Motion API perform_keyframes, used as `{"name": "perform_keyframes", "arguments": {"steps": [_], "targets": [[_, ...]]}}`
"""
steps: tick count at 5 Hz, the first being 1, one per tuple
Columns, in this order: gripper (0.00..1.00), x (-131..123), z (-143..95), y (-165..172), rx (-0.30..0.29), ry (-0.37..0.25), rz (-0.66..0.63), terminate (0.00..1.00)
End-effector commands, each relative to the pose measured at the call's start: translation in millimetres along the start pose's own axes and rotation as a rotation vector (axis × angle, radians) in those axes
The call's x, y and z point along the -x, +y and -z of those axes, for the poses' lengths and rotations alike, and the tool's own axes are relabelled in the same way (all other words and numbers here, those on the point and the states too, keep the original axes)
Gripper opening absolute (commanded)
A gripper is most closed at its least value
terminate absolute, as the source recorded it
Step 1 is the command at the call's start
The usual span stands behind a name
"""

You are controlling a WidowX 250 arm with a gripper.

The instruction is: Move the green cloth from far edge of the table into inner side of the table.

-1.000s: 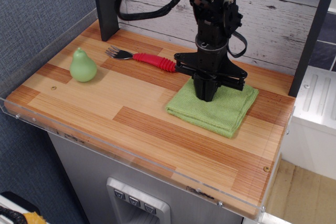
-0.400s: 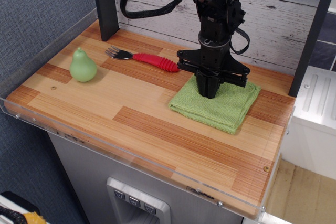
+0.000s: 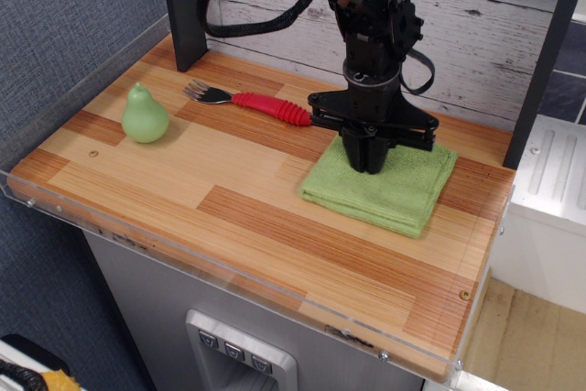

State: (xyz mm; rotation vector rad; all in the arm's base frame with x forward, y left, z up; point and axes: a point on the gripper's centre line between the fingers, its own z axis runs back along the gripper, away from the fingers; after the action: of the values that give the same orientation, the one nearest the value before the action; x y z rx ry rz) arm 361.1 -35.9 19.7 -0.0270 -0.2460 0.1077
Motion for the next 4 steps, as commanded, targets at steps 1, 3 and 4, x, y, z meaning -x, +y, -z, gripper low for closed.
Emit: {"name": "perform_keyframes", "arguments": {"steps": [1, 3, 4], "targets": [[1.00, -14.5, -39.0, -0.1, 0.038, -0.092, -0.021, 0.00], [1.00, -18.1, -64.7, 3.6, 0.014, -0.121, -0.047, 0.00], [1.00, -18.3, -75.1, 6.7, -0.005, -0.107, -0.052, 0.00]]}}
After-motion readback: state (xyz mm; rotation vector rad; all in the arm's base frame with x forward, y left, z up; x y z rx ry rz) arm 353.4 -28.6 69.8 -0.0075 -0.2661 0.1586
